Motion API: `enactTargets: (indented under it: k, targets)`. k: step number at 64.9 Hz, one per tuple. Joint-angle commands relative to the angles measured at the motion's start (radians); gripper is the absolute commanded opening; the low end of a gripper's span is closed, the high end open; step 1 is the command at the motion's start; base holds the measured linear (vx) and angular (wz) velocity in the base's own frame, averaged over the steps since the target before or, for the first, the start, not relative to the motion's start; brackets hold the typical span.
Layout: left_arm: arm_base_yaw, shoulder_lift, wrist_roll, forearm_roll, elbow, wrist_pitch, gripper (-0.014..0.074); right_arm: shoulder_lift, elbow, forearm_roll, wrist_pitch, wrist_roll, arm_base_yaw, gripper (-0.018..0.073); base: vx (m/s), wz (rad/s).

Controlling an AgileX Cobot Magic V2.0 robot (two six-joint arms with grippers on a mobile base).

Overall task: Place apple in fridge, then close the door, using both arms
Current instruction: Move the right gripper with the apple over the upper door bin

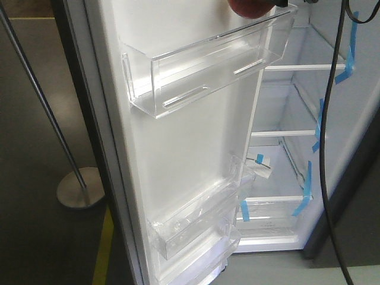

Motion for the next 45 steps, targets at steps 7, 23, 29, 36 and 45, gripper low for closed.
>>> enactTargets:
  k: [7, 23, 29, 36, 45]
  targets:
    - [0.001, -0.015, -0.006, -0.007, -0.018, -0.077, -0.0007, -0.048, -0.033, 0.04, -0.044, 0.017, -0.002, 0.0536, 0.0, 0.0]
    - [0.001, -0.015, -0.006, -0.007, -0.018, -0.077, -0.0007, -0.048, -0.033, 0.034, -0.045, 0.021, -0.002, 0.0538, 0.0, 0.0]
    - [0.001, -0.015, -0.006, -0.007, -0.018, -0.077, -0.0007, -0.048, -0.033, 0.034, -0.044, 0.021, -0.002, 0.0544, 0.0, 0.0]
    - [0.001, -0.015, -0.006, -0.007, -0.018, -0.077, -0.0007, -0.048, -0.033, 0.034, -0.044, 0.027, -0.002, 0.0547, 0.0, 0.0]
    - [0.001, -0.015, -0.006, -0.007, -0.018, -0.077, -0.0007, -0.048, -0.033, 0.034, -0.044, 0.028, -0.002, 0.0548, 0.0, 0.0]
